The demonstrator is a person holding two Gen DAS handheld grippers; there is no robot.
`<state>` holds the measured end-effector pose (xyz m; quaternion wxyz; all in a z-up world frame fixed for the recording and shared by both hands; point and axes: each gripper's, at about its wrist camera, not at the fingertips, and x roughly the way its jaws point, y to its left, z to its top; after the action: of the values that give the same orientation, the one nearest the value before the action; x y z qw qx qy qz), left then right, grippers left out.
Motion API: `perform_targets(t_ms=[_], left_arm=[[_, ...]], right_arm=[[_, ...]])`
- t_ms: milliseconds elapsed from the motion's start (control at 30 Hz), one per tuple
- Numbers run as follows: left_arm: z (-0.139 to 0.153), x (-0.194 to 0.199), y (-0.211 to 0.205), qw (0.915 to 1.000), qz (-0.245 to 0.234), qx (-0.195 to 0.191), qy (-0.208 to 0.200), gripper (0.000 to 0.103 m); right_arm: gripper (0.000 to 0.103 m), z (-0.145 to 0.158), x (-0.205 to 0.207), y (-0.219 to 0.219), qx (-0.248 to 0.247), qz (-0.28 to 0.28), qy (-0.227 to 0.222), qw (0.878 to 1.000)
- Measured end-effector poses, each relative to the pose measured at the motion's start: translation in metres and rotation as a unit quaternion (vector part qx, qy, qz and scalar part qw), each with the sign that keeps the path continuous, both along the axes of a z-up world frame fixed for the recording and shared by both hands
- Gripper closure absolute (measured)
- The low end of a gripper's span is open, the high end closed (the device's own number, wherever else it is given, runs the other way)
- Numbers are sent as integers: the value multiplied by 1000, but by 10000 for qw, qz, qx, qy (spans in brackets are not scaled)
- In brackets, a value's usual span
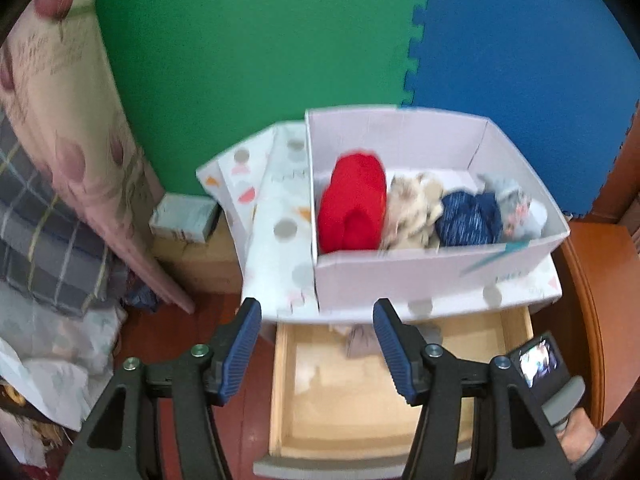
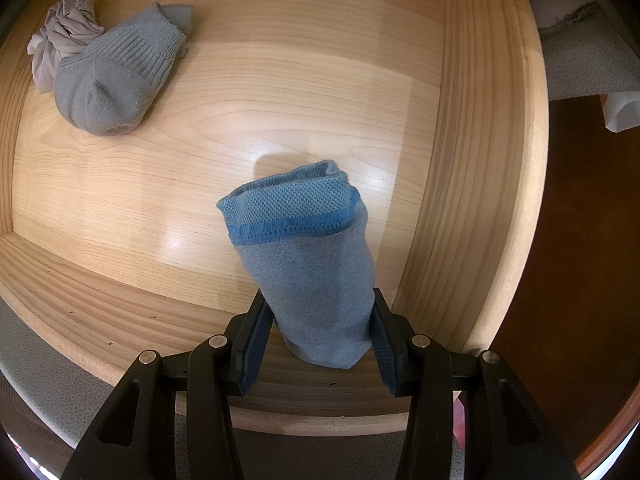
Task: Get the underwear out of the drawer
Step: 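Return the left gripper over the drawer while the right holds the light blue sock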
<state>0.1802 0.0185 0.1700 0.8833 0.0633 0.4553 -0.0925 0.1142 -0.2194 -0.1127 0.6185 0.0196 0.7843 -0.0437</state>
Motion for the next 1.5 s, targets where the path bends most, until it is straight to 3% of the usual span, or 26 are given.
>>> perform_targets(t_ms=[367,633,833,967,1500], left_arm=[[-122,-22,14,9934,522,-79,1014,43],[-174,-25,15,9862,671,-186,1504,43],[-188,-27,17,9840,799,-237,1574,43],[-182,-32,20,9862,1037,-195,1277,43],[-179,-33,19,9888,960,-160,1135,43]], right_arm=[[60,1,0,-1,-2,-9,1,10000],[61,1,0,0,-16,13,-9,10000],[63,6,-1,1,-52,78,-102,9999],[64,14,-3,0,-54,76,-281,9996],[65,75,-27,-5,-141,47,-1649,9862]])
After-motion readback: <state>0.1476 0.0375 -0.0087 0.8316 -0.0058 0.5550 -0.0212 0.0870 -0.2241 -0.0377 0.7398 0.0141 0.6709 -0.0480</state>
